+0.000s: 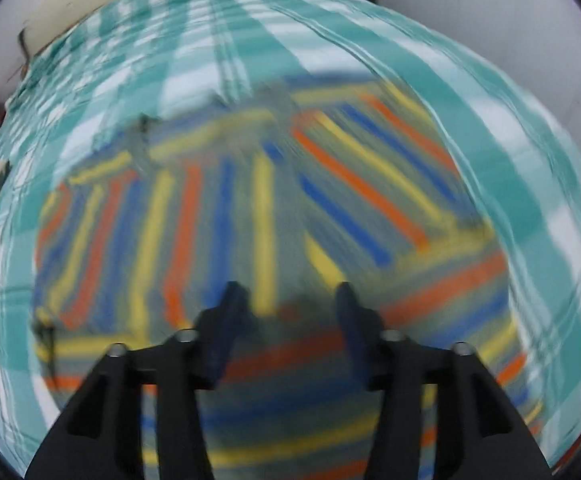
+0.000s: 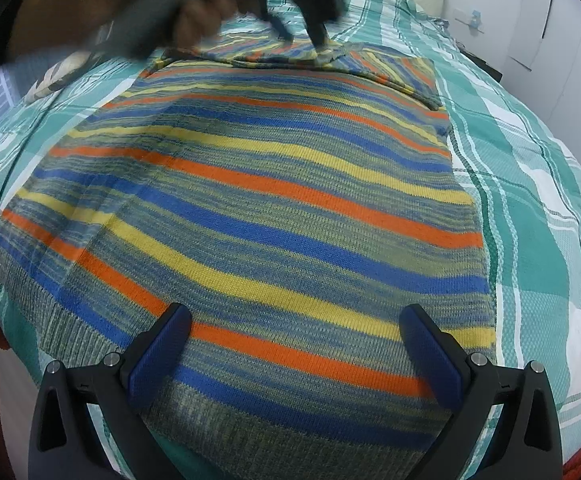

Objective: Fold small clothes

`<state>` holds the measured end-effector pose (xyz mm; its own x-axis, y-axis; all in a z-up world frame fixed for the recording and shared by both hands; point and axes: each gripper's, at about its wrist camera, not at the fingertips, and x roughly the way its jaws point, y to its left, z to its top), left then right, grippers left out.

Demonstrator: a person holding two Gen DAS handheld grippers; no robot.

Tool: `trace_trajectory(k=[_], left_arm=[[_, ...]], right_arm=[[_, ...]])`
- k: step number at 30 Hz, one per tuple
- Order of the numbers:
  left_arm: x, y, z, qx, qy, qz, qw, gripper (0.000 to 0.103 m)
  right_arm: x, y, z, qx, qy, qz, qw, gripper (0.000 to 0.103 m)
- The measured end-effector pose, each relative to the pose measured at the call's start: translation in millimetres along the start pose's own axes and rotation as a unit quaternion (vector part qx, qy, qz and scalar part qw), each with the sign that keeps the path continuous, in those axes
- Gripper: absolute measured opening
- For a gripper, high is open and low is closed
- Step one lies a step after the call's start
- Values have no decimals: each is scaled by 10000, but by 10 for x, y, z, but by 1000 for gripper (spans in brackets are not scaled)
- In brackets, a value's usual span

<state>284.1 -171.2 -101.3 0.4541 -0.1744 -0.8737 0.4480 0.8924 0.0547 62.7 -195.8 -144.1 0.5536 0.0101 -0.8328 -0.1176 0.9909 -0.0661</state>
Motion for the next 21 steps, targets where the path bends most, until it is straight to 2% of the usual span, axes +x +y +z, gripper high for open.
trace_trajectory(k=[3,4,7,9,10,13,14,15,16,17,18,21], left_arm=[[-315,-3,-452,203,-237,-72,9995,86],[-430,78,-563,195,-317,-104,9993,89],[-751,564,-861,-165,-598,145,9980,100],[-868,1122,-1039,-652,-711,470,9942,100],[-873,1329,-1096,-865,-691,666,9916,101],[-754,2092,-1332,-1622,-613,1520,9730,101],[-605,2325,-1417,-1812,-504,1788,9657,102],[-442,2482,-1493,-1945,-306,1895,9619,102],[-273,2629,-1579,-2097,-142,1714,9625,103],[-236,2733,-1691,-2303,-435,1314,9632,103],[-284,2782,-1755,-2482,-686,1161,9593,103],[-311,2714,-1747,-2377,-664,1280,9606,103]], right_arm=[[-1,-4,2,-21,-6,22,10000,103],[0,-6,2,-30,-11,34,10000,103],[10,-3,12,-65,-12,45,10000,103],[12,-5,10,-70,-10,46,10000,103],[12,-6,11,-72,-13,44,10000,103],[17,-7,12,-84,-41,33,10000,103],[18,-10,9,-87,-52,27,9999,103],[14,-2,-3,-91,-66,16,9999,103],[17,2,-5,-92,-77,1,9999,103],[13,13,-13,-94,-89,-15,9999,103],[2,32,-21,-98,-102,-25,9999,103],[14,22,-10,-104,-125,-58,9999,103]])
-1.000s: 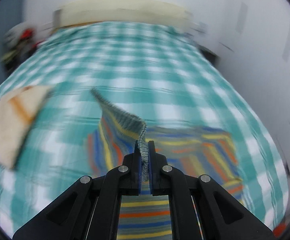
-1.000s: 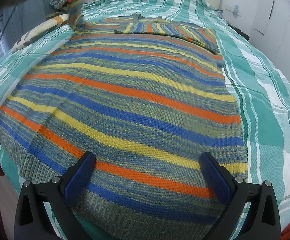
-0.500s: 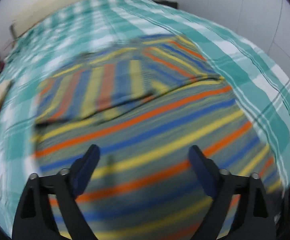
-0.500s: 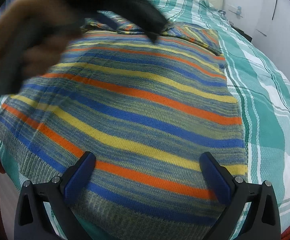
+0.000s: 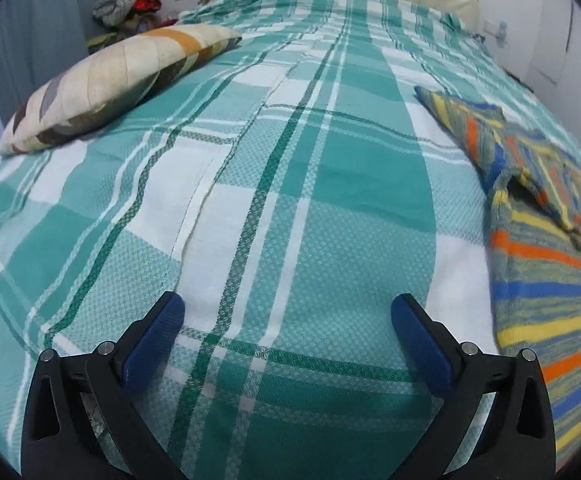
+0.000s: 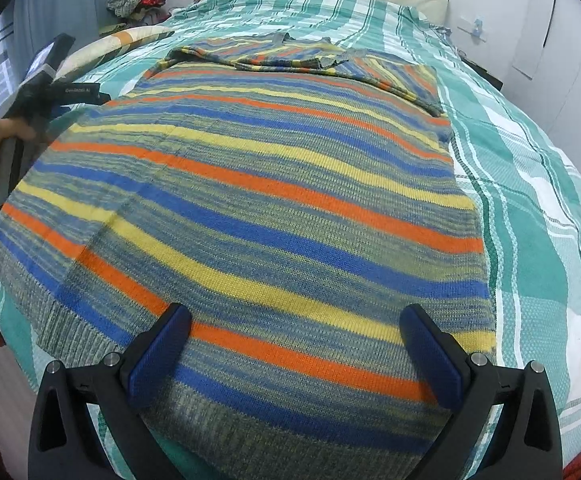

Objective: Fold small clothes

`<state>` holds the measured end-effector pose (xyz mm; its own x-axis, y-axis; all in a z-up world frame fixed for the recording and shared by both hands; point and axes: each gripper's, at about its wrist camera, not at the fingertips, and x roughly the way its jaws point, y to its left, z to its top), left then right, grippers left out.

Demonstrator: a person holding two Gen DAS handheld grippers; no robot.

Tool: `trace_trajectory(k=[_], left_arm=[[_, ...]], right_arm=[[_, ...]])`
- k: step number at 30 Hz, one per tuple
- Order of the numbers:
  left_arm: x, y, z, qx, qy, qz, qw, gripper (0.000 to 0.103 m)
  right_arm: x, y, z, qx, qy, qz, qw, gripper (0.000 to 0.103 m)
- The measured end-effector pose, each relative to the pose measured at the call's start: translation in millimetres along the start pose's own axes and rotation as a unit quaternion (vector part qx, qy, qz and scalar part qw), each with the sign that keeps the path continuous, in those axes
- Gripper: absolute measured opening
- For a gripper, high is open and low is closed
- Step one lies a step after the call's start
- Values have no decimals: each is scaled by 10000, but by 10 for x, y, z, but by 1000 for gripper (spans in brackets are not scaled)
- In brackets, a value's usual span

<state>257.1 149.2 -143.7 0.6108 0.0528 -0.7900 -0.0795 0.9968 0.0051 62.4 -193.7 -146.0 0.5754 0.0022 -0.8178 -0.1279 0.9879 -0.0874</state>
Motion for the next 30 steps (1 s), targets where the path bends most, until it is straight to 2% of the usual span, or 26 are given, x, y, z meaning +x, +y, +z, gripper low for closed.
trace_trajectory(k=[30], left_arm=[[25,-36,13,31,-12,48,10000,103]], right_arm=[[-19,-9,-31,-27,-92,31,9999,103]])
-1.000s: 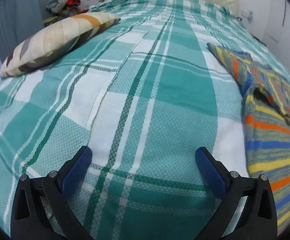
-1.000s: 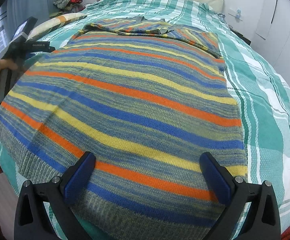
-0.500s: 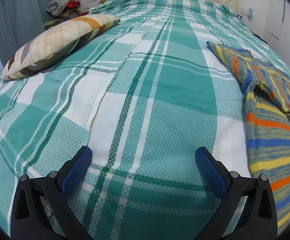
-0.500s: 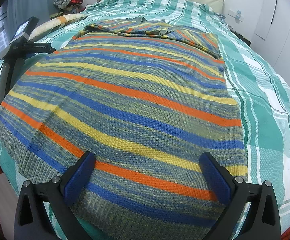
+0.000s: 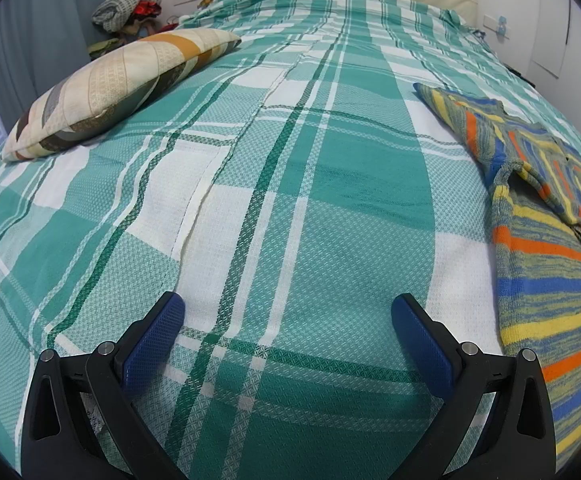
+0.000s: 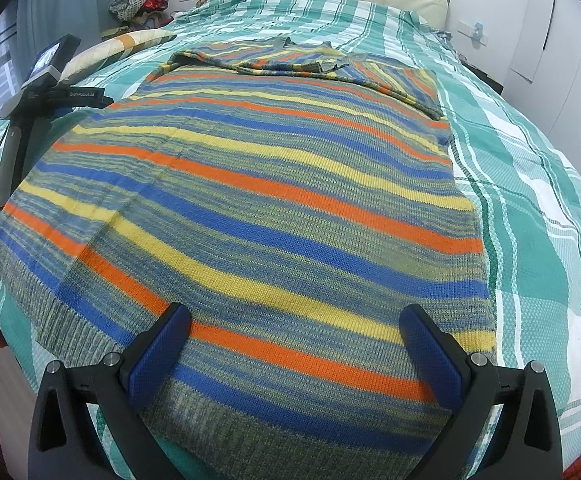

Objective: Fold small clothes

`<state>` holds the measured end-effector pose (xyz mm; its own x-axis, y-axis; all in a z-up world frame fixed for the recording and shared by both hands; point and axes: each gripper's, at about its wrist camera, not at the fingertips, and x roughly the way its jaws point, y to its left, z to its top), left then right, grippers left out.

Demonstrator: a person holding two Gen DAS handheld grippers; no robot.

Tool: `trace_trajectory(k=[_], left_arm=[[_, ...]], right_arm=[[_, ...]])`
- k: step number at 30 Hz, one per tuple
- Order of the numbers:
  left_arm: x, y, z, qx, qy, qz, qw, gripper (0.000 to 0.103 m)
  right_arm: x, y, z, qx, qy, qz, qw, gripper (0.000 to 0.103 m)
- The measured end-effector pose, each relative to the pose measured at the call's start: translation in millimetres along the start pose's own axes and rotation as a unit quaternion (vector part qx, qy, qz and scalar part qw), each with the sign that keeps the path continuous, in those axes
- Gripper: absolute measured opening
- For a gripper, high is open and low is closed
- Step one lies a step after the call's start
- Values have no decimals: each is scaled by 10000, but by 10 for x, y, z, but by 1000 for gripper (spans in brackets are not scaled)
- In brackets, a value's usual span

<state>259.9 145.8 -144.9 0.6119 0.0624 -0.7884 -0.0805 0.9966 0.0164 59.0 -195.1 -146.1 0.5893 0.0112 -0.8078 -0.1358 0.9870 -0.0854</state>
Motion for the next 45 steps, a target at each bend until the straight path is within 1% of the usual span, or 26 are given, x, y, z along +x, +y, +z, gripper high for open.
trace_trajectory(k=[45], left_arm=[[-6,0,0,1,1,0,10000,103]], right_arm=[[-14,-6,-23,-13,-115,-4,9999,103]])
